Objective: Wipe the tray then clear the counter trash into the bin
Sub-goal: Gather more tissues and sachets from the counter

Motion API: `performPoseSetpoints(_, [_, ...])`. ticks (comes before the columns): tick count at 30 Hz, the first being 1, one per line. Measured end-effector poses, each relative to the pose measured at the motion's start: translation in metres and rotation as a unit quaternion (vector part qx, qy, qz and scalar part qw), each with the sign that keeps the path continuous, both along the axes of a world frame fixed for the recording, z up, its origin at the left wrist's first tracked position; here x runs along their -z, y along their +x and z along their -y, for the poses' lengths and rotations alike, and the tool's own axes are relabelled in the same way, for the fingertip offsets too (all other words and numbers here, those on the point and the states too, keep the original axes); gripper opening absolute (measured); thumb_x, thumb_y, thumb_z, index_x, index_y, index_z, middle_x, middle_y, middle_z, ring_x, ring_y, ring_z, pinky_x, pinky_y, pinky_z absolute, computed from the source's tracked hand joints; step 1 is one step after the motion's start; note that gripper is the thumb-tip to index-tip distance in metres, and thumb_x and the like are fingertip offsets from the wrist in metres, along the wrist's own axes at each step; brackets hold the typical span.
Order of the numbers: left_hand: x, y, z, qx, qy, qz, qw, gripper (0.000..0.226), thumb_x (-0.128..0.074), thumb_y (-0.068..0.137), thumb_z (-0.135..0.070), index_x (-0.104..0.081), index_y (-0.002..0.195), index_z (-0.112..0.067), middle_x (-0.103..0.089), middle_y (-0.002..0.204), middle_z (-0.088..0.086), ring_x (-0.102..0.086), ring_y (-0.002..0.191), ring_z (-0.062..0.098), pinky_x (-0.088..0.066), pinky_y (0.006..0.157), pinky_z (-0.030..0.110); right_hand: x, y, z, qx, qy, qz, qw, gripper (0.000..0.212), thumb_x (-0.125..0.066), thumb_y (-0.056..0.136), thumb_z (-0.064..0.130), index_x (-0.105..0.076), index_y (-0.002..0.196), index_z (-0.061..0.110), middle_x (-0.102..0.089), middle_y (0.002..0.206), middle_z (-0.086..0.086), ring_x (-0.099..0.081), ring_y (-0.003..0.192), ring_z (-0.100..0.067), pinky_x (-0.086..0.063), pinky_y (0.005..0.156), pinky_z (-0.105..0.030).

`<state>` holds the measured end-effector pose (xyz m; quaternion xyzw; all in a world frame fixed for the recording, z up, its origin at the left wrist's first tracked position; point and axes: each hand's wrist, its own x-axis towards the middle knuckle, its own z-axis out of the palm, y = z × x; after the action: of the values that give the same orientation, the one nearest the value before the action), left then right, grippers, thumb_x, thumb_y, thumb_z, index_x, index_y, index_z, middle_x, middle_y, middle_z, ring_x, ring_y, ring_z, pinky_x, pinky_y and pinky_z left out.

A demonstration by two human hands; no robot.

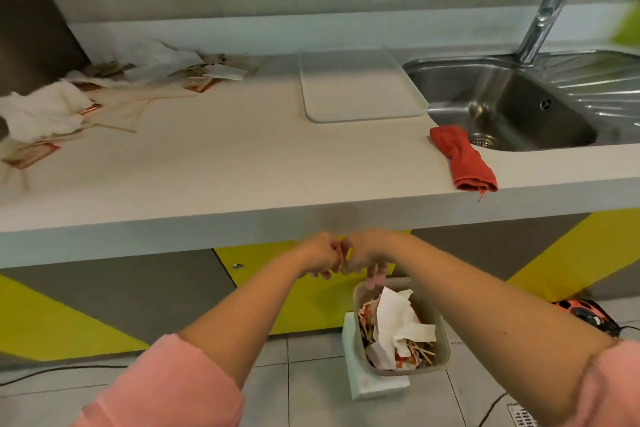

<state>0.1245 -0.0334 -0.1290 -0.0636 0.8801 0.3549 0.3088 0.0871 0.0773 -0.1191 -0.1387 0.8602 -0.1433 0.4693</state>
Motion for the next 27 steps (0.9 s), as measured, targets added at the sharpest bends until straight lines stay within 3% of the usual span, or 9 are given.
performPoseSetpoints(4, [-0.036, 0.005, 0.038, 0.048, -0.018, -0.027, 0.998, 0.013, -0.050, 0.091, -0.012, -0.053, 0.080, -0.018, -0.055, 0.075, -0.004, -0.049, 0.057, 0.007, -0.034, 0.052, 0.021, -0.038, -0.001, 0.036, -0.047, 0.014, -0.008, 0.999, 0.024, -0.051, 0.096, 0.018, -0.047, 0.117, 0.008, -0.051, 0.082, -0.007, -0.058, 0.055, -0.020, -0.048, 0.038, -0.019])
performPoseSetpoints(8, [-0.068, 0.012, 0.083, 0.047, -0.016, -0.044, 0.998, 0.004, -0.051, 0.091, -0.013, -0.055, 0.091, -0.015, -0.056, 0.079, -0.004, -0.052, 0.062, 0.008, -0.035, 0.053, 0.021, -0.079, 0.001, 0.075, -0.088, 0.001, -0.012, 0.996, 0.021, -0.050, 0.097, 0.019, -0.050, 0.115, 0.009, -0.056, 0.081, -0.009, -0.059, 0.057, -0.019, -0.046, 0.039, -0.016])
performPoseSetpoints(11, [-0.090, 0.019, 0.125, 0.006, -0.018, -0.069, 0.997, 0.005, -0.050, 0.092, -0.014, -0.055, 0.092, -0.013, -0.057, 0.081, -0.002, -0.052, 0.064, 0.009, -0.036, 0.055, 0.021, -0.103, 0.003, 0.113, -0.109, -0.020, -0.059, 0.992, 0.016, -0.052, 0.095, 0.020, -0.053, 0.108, 0.010, -0.059, 0.076, -0.007, -0.059, 0.057, -0.017, -0.045, 0.045, -0.018])
performPoseSetpoints(18, [-0.112, 0.031, 0.220, -0.131, -0.024, -0.154, 0.979, 0.010, -0.051, 0.093, -0.018, -0.060, 0.096, -0.014, -0.060, 0.086, 0.001, -0.052, 0.064, 0.010, -0.037, 0.054, 0.021, -0.124, 0.010, 0.203, -0.125, -0.097, -0.155, 0.975, 0.033, -0.051, 0.094, 0.021, -0.051, 0.124, 0.008, -0.060, 0.079, -0.003, -0.057, 0.058, -0.014, -0.045, 0.049, -0.021])
performPoseSetpoints(22, [-0.114, 0.035, 0.282, -0.205, -0.043, -0.183, 0.961, 0.017, -0.052, 0.092, -0.016, -0.063, 0.102, -0.009, -0.061, 0.089, 0.003, -0.053, 0.062, 0.009, -0.039, 0.052, 0.018, -0.130, 0.011, 0.260, -0.139, -0.114, -0.171, 0.969, 0.032, -0.051, 0.094, 0.022, -0.051, 0.124, 0.011, -0.062, 0.089, -0.006, -0.058, 0.059, -0.013, -0.046, 0.050, -0.021])
performPoseSetpoints(27, [-0.111, 0.037, 0.346, -0.264, -0.060, -0.208, 0.940, 0.018, -0.052, 0.090, -0.012, -0.065, 0.100, -0.004, -0.061, 0.087, 0.007, -0.052, 0.062, 0.011, -0.041, 0.051, 0.017, -0.132, 0.011, 0.315, -0.139, -0.130, -0.191, 0.963, 0.028, -0.052, 0.093, 0.021, -0.054, 0.119, 0.011, -0.060, 0.082, -0.003, -0.058, 0.059, -0.012, -0.045, 0.049, -0.020])
